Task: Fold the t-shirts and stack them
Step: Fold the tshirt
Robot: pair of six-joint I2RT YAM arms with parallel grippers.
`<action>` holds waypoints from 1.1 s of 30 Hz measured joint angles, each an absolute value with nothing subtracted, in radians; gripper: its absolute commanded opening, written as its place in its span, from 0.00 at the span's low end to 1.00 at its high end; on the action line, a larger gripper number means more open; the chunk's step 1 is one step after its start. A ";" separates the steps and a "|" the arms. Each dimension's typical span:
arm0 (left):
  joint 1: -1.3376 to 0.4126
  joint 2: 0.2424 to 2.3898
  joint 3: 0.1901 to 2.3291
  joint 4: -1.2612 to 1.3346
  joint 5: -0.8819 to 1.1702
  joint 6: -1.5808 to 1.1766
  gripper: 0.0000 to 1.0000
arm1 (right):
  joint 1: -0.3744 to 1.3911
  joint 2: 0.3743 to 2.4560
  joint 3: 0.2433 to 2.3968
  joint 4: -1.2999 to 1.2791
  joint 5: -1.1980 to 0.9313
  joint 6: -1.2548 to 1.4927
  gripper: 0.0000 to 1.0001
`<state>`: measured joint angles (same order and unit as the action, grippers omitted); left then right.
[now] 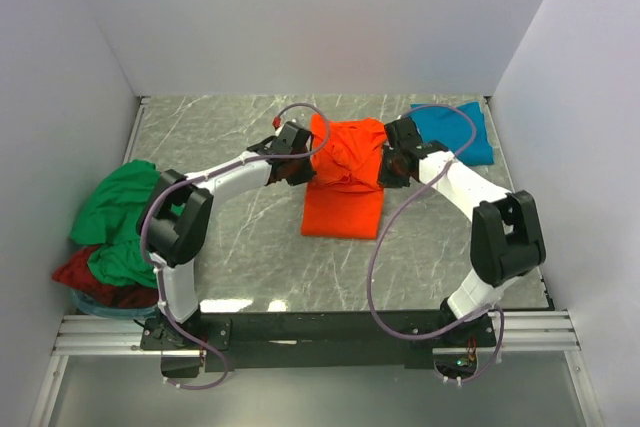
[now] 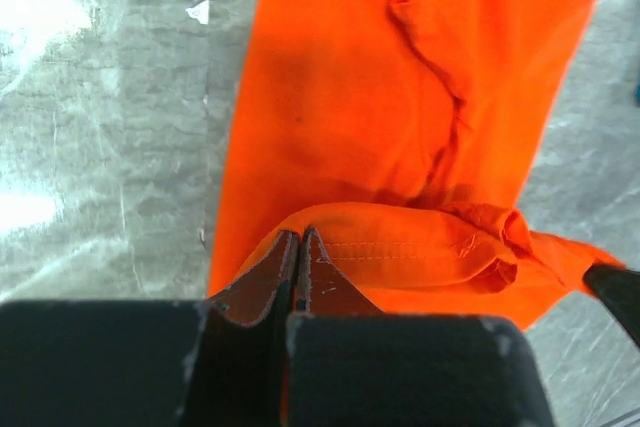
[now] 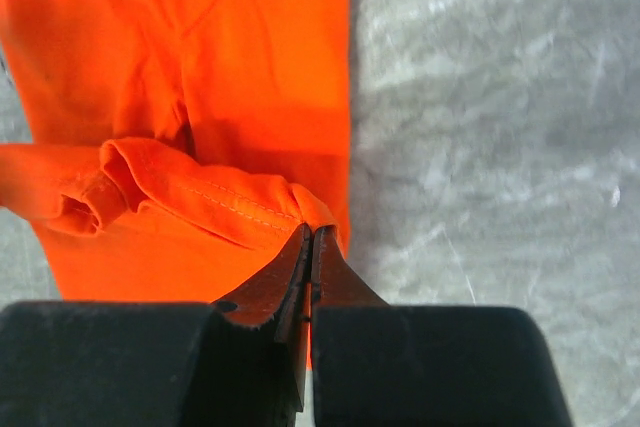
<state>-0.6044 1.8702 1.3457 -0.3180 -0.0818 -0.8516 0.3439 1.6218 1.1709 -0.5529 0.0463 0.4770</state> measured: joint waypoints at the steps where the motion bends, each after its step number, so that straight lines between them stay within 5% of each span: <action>1: -0.599 1.882 1.349 -0.318 -0.075 -0.851 0.06 | 0.339 1.641 1.181 -0.546 0.040 0.476 0.00; 3: -0.590 1.901 1.353 -0.318 -0.065 -0.850 0.13 | 0.333 1.673 1.199 -0.537 0.034 0.473 0.01; 4: -0.586 1.910 1.354 -0.318 -0.062 -0.850 0.28 | 0.329 1.690 1.212 -0.535 0.031 0.472 0.04; 6: -0.581 1.924 1.363 -0.320 -0.057 -0.844 0.39 | 0.324 1.718 1.230 -0.532 0.029 0.473 0.34; 8: -0.575 1.932 1.374 -0.322 -0.056 -0.838 0.67 | 0.318 1.742 1.254 -0.536 0.027 0.466 0.55; 10: -0.572 1.932 1.382 -0.321 -0.055 -0.831 0.99 | 0.313 1.761 1.284 -0.540 0.027 0.457 0.59; 14: -0.570 1.898 1.375 -0.313 -0.057 -0.834 0.99 | 0.309 1.752 1.296 -0.538 0.025 0.454 0.78; 24: -0.576 1.484 0.983 -0.235 -0.041 -0.904 0.99 | 0.356 1.526 1.059 -0.471 -0.081 0.435 0.80; 33: -0.600 1.180 0.655 -0.295 -0.036 -0.994 1.00 | 0.545 1.699 1.177 -0.398 -0.157 0.394 0.80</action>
<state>-0.6003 1.1797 0.6552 -0.2951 -0.0364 -0.9939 0.5446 1.6993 1.1767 -0.3985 -0.1570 0.3943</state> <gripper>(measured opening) 0.994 0.801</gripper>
